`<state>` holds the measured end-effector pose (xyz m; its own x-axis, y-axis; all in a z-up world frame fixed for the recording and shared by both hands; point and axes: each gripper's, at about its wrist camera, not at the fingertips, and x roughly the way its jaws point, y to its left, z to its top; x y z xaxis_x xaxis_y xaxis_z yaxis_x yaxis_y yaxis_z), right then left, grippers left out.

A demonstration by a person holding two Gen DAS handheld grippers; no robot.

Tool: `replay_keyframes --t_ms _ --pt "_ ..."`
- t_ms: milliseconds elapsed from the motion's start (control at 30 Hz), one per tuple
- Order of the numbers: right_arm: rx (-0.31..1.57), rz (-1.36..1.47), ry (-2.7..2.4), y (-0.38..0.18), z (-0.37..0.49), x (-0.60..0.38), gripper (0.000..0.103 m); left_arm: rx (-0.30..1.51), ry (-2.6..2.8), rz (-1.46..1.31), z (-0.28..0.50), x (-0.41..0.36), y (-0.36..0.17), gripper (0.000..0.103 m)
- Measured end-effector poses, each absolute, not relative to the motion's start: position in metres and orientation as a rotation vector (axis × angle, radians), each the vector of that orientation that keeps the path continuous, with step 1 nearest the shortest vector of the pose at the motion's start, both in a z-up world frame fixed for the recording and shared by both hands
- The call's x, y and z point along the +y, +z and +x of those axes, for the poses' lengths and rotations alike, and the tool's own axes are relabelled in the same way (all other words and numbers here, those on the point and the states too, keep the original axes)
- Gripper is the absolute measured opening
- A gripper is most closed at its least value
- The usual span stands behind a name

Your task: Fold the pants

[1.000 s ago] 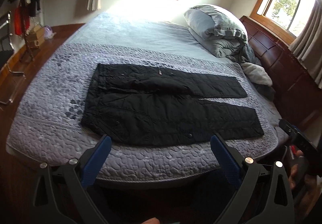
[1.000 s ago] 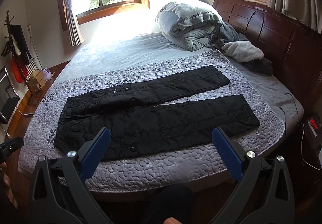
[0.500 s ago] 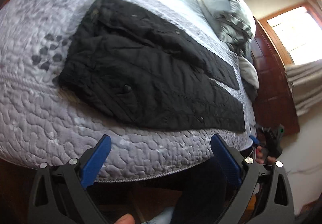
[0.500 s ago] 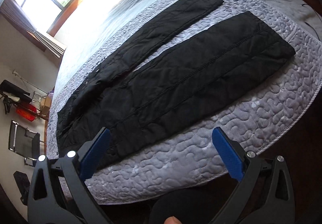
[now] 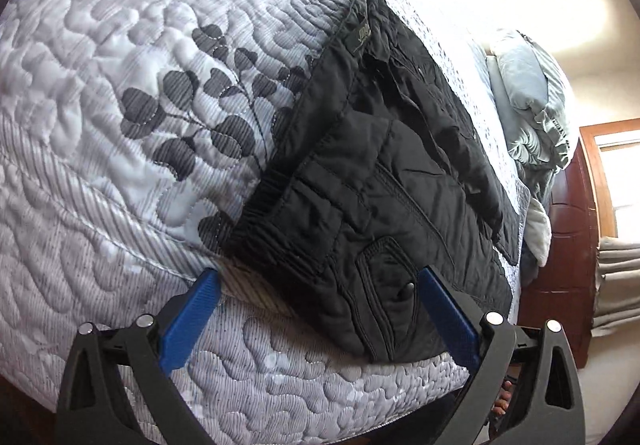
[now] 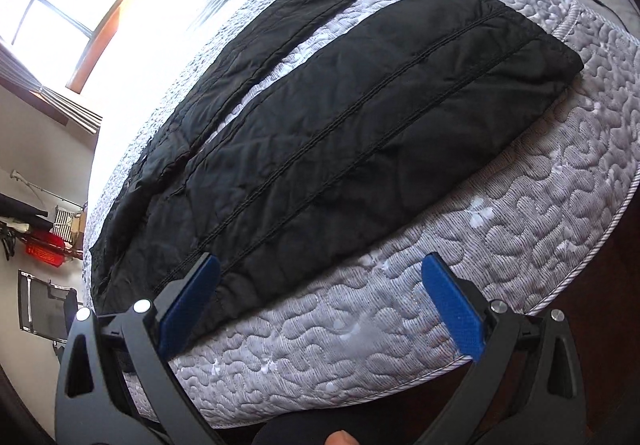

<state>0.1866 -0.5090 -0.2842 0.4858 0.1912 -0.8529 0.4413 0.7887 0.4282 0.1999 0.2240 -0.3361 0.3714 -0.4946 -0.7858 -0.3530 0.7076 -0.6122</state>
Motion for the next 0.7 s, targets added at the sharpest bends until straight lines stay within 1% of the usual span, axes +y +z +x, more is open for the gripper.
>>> replay_keyframes --t_ms 33,67,100,133,167,200,267,300,333,433,600,667,700 --pt "1.072 0.679 -0.165 -0.286 0.186 -0.511 0.101 1.223 -0.107 -0.826 0.202 0.224 -0.335 0.098" --pt "1.071 0.682 -0.162 -0.287 0.187 -0.514 0.101 1.217 -0.117 -0.817 0.205 0.221 -0.335 0.094" --pt "1.069 0.691 -0.158 -0.289 0.187 -0.518 0.101 1.232 -0.120 -0.803 0.209 0.218 -0.336 0.073" --pt "1.064 0.705 -0.156 -0.290 0.186 -0.523 0.101 1.257 -0.094 -0.779 0.212 0.215 -0.338 0.064" --pt "1.057 0.724 -0.162 -0.292 0.185 -0.530 0.101 1.265 -0.067 -0.762 0.214 0.212 -0.339 0.060" --pt "1.049 0.747 -0.170 -0.293 0.183 -0.538 0.101 1.274 -0.055 -0.748 0.214 0.211 -0.339 0.051" --pt "1.024 0.788 -0.198 -0.293 0.180 -0.561 0.101 1.266 -0.053 -0.756 0.213 0.209 -0.337 0.041" --pt "1.006 0.810 -0.218 -0.292 0.177 -0.575 0.101 1.261 -0.061 -0.763 0.213 0.206 -0.336 0.031" --pt "0.987 0.834 -0.236 -0.292 0.175 -0.590 0.101 1.247 -0.065 -0.765 0.213 0.205 -0.334 0.027" --pt "0.915 0.939 -0.279 -0.297 0.167 -0.640 0.100 1.214 -0.059 -0.755 0.212 0.201 -0.333 0.023" --pt "0.841 1.075 -0.358 -0.314 0.157 -0.709 0.100 1.217 -0.060 -0.788 0.213 0.200 -0.344 0.024" --pt "0.816 1.101 -0.353 -0.319 0.157 -0.726 0.096 1.220 -0.066 -0.788 0.215 0.199 -0.346 0.024" --pt "0.820 1.114 -0.354 -0.323 0.158 -0.733 0.088 1.220 -0.068 -0.790 0.215 0.199 -0.347 0.024"
